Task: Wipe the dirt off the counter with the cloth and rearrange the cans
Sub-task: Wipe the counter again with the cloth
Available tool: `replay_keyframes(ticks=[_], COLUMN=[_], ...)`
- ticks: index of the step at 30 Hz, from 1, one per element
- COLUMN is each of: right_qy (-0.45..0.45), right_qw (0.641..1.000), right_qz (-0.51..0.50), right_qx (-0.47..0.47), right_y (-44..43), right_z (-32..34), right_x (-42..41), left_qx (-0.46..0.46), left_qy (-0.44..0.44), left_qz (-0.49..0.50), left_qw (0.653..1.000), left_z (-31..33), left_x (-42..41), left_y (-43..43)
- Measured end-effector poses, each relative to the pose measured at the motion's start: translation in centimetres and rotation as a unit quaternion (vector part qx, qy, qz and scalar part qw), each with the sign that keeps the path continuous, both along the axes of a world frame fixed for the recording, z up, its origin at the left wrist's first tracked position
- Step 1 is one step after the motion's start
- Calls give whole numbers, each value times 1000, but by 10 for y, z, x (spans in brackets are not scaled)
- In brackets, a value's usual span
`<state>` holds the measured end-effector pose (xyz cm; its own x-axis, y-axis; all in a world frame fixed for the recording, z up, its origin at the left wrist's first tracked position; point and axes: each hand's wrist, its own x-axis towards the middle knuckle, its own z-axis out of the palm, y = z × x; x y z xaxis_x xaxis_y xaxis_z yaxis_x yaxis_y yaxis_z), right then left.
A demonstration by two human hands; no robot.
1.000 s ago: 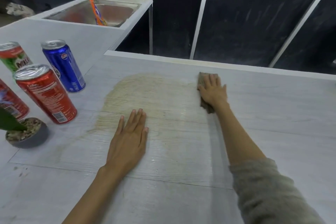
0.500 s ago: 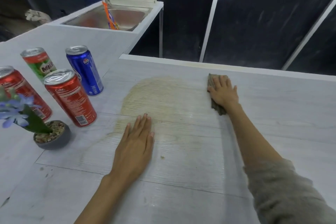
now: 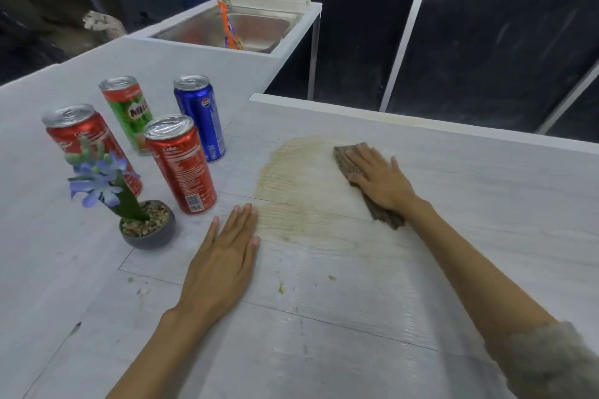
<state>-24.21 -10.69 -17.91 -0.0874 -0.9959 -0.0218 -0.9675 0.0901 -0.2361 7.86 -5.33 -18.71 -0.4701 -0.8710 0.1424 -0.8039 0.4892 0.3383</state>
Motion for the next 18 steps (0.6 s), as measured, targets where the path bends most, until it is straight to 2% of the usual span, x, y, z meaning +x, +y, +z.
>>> replay_keyframes(ticks=[2, 4, 6, 9, 11, 13, 16, 18], right_qy=[4, -6, -3, 17, -1, -28, -8, 4], right_qw=[997, 996, 999, 994, 981, 974, 993, 999], right_qz=[-68, -82, -32, 110, 195, 225, 121, 47], right_qx=[24, 26, 19, -3, -23, -18, 9, 24], right_y=[-37, -70, -87, -65, -32, -12, -26, -47], right_z=[7, 8, 9, 4, -6, -7, 2, 7], right_x=[0, 26, 68, 117, 115, 88, 50, 54], left_qx=[-4, -10, -12, -17, -22, -23, -20, -15], left_qy=[2, 7, 14, 6, 1, -5, -8, 0], left_qz=[3, 7, 13, 28, 36, 35, 33, 33], left_qw=[1000, 1000, 1000, 999, 999, 999, 999, 999], left_z=[-1, -4, -4, -5, -5, -5, -6, -7], left_x=[-1, -2, -3, -2, -2, -1, 0, -1], left_y=[0, 1, 0, -1, -1, 0, 1, 0])
